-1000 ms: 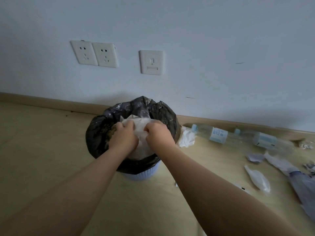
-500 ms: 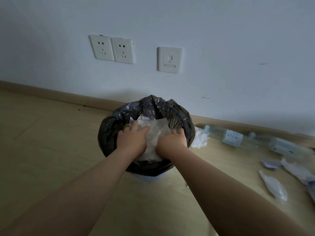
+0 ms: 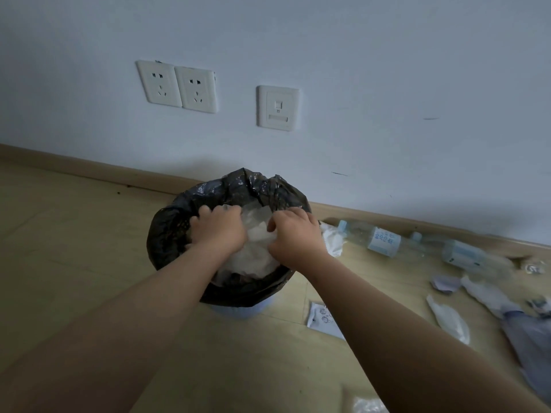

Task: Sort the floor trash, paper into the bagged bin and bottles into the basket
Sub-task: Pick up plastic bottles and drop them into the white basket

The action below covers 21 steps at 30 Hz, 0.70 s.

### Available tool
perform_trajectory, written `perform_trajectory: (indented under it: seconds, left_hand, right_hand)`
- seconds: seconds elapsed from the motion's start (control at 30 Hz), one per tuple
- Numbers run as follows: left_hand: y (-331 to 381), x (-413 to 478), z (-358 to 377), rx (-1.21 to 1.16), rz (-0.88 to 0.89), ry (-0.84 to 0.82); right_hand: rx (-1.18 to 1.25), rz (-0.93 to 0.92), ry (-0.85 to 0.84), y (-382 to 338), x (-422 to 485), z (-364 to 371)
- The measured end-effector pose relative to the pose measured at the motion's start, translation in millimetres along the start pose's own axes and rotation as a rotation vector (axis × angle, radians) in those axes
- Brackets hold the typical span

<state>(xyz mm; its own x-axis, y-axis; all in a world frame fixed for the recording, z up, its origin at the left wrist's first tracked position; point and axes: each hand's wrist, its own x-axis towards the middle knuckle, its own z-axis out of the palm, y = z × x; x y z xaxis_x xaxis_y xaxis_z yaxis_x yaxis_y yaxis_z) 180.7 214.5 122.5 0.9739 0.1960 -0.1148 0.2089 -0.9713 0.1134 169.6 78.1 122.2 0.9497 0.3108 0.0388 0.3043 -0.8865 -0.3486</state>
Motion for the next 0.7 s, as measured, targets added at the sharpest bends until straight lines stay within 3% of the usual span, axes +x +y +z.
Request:
perform_trajectory:
  seconds: [0.2, 0.37, 0.57, 0.7]
  left_hand:
    - [34, -5, -13, -0.013, 0.019, 0.137]
    - [73, -18, -18, -0.290, 0.280, 0.310]
    - [139, -53, 16, -0.553, 0.659, 0.081]
    - [152, -69, 67, -0.572, 0.602, -0.172]
  right_hand:
    - [0.145, 0.187, 0.182, 40, -16, -14]
    - [0.224, 0.327, 0.228, 79, -32, -16]
    - [0.359, 0.617, 0.194, 137, -58, 9]
    - [0.318, 0.733, 0.034, 172, -77, 35]
